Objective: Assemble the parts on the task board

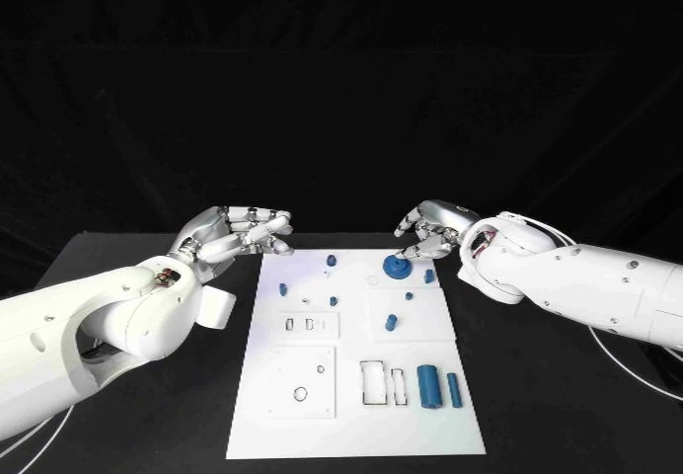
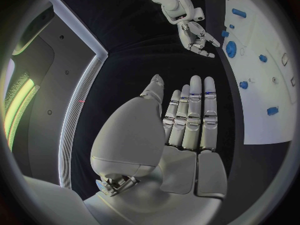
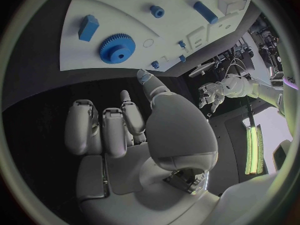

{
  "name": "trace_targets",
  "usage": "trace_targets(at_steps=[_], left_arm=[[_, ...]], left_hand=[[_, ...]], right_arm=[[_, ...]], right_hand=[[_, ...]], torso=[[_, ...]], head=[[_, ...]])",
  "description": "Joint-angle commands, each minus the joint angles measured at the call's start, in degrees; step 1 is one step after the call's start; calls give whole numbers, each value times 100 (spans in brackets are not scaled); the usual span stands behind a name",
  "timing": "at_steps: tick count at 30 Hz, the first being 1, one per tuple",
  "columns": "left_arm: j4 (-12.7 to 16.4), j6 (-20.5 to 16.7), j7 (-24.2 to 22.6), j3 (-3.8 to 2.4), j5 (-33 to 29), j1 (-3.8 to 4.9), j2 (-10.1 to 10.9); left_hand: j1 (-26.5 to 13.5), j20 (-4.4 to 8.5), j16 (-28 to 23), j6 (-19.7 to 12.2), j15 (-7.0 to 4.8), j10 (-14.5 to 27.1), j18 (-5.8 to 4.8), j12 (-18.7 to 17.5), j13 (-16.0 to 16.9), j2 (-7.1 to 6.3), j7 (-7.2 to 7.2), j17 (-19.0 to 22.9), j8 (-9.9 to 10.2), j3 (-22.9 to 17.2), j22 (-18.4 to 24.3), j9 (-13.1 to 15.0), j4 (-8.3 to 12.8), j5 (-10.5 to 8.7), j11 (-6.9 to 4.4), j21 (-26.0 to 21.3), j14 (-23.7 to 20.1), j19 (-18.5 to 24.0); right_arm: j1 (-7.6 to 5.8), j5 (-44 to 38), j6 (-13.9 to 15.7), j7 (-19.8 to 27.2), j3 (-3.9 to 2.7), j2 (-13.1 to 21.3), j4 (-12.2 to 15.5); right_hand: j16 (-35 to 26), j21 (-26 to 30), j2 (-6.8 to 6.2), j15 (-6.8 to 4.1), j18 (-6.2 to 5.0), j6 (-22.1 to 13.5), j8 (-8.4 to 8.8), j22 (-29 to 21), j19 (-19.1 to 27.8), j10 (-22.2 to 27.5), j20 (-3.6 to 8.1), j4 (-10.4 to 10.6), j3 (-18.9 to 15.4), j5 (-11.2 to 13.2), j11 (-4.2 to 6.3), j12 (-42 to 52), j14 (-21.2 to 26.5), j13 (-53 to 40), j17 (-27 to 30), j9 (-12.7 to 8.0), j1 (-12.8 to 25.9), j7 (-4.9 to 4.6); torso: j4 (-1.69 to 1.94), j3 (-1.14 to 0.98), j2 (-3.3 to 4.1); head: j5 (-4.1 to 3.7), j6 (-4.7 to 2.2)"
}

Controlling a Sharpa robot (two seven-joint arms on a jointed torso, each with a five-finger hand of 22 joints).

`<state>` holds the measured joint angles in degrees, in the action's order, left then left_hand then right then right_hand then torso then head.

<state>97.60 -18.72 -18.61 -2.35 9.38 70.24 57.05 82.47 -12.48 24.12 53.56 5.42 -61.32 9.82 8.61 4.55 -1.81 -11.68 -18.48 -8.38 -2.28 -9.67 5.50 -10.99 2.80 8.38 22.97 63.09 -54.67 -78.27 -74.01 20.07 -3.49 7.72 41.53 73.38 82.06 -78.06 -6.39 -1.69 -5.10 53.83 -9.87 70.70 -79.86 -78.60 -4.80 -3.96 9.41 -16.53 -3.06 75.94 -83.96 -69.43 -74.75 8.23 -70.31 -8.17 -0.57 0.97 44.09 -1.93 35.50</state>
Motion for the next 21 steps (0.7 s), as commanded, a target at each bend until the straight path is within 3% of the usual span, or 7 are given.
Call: trace_targets(at_steps=[1,14,21], left_arm=[[-3,85,-10,-5,-36,7,1],[-21,83,-4,-4,-44,7,17],[-28,92,1,-4,-44,6,3]], left_hand=[[-6,13,-26,10,-14,-3,57,-22,-7,45,-40,-9,25,24,5,-9,3,3,21,-25,-37,36],[-30,9,-29,13,-10,-4,58,-26,-5,50,-45,-16,31,41,9,-9,-15,3,25,-28,-41,39],[-30,9,-29,13,-10,-4,58,-26,-5,50,-45,-16,31,41,9,-9,-15,3,25,-28,-41,39]], right_arm=[[8,140,-521,-229,-2,4,-73],[105,192,-755,-322,3,-155,-280],[168,115,-773,-352,9,-264,-417]], right_hand=[[132,-101,35,56,118,-91,-79,157,-71,-75,-13,40,-96,-42,-18,209,-394,-274,-304,30,8,-5],[318,-210,68,109,146,-343,-208,341,-122,-44,-63,107,-267,-80,-72,305,-428,-418,-600,73,-14,-55],[344,-220,77,116,148,-370,-233,358,-124,-33,-71,116,-286,-122,-78,306,-434,-422,-646,81,-21,-60]], torso=[[3,-4,2],[2,0,7],[2,2,9]], head=[[3,1],[4,10],[47,20]])
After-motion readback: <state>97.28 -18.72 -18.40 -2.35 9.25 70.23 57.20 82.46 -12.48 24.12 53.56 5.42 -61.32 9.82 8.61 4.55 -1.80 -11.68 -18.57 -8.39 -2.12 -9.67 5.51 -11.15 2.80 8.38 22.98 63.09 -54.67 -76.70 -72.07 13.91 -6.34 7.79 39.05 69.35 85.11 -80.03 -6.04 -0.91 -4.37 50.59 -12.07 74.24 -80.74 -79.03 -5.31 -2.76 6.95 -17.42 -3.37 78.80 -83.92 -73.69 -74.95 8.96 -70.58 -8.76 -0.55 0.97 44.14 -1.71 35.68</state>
